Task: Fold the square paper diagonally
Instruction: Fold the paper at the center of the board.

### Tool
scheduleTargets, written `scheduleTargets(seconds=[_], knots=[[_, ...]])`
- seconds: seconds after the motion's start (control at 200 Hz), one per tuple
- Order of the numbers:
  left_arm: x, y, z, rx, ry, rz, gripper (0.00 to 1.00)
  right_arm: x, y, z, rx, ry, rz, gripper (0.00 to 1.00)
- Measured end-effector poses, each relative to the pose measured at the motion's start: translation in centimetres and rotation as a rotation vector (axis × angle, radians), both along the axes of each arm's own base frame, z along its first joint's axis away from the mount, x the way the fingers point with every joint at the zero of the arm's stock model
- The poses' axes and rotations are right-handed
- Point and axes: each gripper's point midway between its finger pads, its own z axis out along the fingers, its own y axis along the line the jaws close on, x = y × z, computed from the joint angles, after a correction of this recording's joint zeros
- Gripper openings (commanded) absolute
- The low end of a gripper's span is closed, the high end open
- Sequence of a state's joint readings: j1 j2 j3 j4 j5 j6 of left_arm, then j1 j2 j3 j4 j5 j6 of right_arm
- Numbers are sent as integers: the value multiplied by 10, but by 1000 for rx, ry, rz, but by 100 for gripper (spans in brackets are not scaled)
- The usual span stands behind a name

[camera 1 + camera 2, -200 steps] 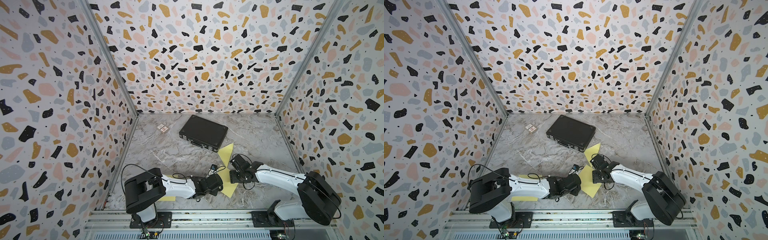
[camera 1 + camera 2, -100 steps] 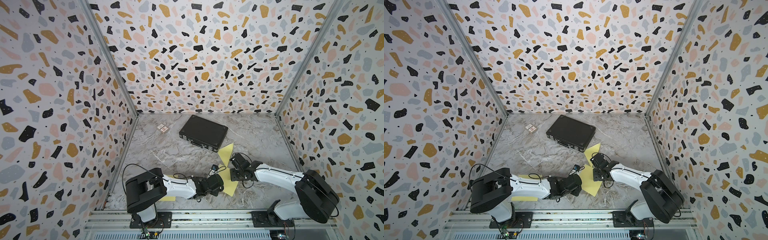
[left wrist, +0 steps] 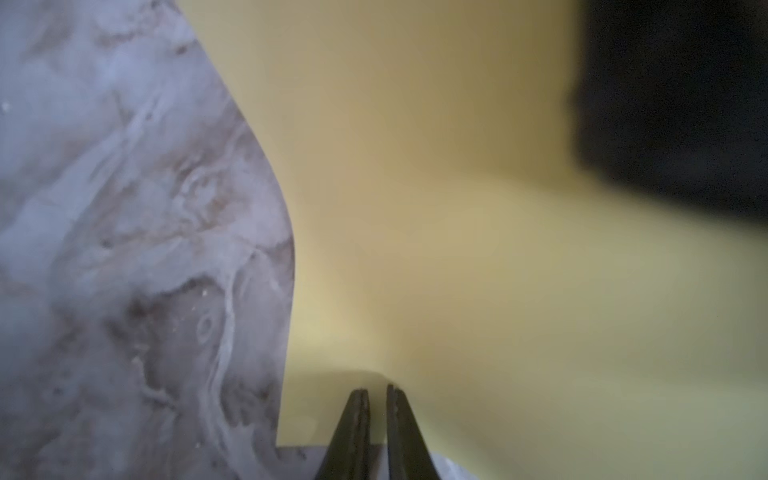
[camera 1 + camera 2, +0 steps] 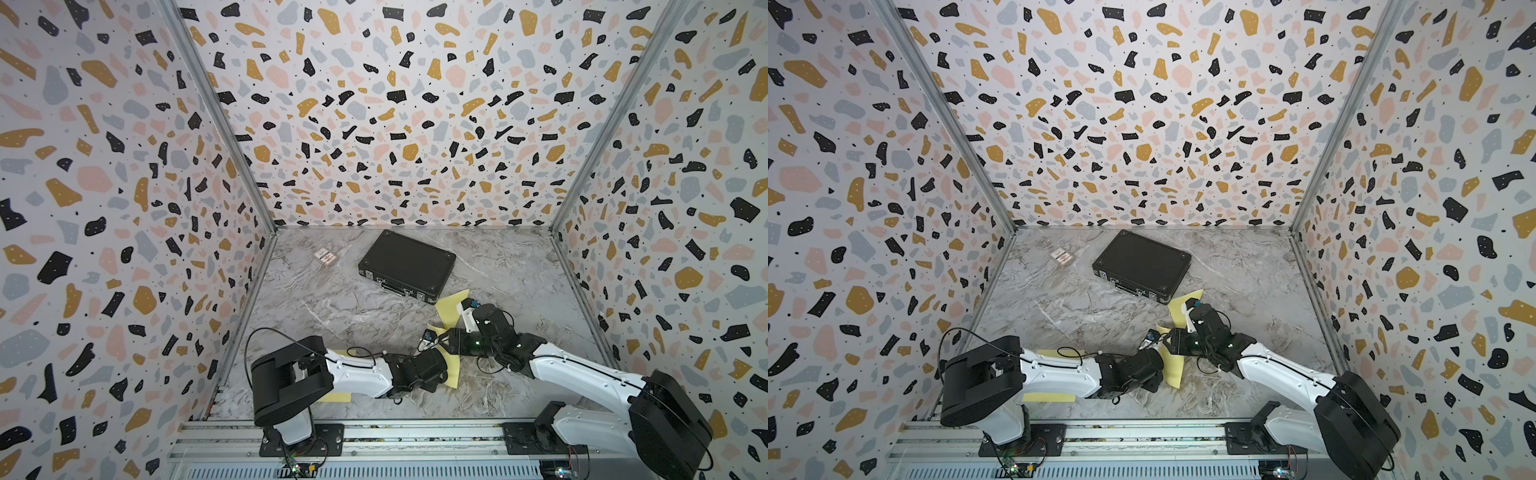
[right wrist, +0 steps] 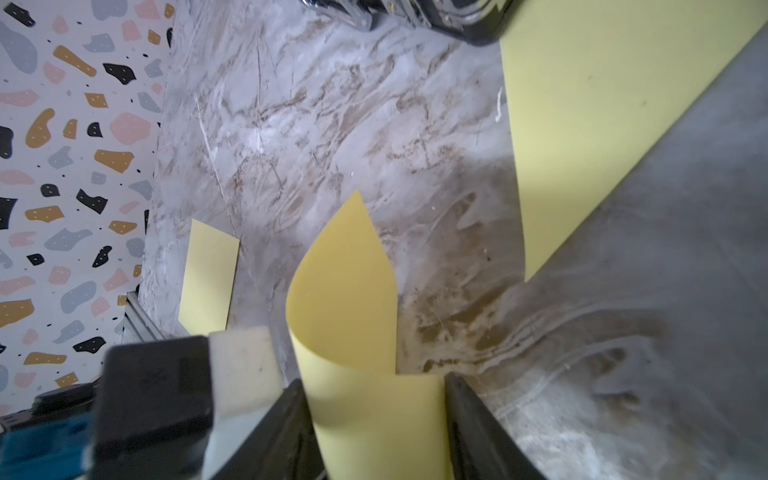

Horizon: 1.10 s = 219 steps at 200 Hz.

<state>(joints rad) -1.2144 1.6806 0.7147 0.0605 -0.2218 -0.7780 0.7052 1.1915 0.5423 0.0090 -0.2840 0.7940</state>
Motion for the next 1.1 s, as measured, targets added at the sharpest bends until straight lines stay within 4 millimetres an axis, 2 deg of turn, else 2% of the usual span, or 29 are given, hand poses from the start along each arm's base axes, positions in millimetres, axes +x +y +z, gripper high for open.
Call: scheduleTargets(seconds=[0.2,0.325,0.395,0.491,0.591,0.816,0.951,1.006,1.096], knots=[[0,0,0,1,0,-1,15,-1,4,-16,-14,54,2,60],[0,0,0,1,0,-1,15,1,3,-20,-30,67,3,64],[0,0,0,1,0,0,15,3,3,-17,-7,77,3,64],[0,0,0,1,-1,0,14,9,3,-11,39,77,-7,58],[0,0,0,1,-1,0,14,14,3,-5,81,83,-15,46],[0,0,0,3,-5,0,14,15,9,7,152,91,10,51],[0,0,0,3,-7,0,14,14,11,10,172,96,26,42],[0,0,0,4,-7,1,14,13,13,12,186,96,40,42],[0,1,0,5,-8,2,14,13,15,11,199,106,53,48]])
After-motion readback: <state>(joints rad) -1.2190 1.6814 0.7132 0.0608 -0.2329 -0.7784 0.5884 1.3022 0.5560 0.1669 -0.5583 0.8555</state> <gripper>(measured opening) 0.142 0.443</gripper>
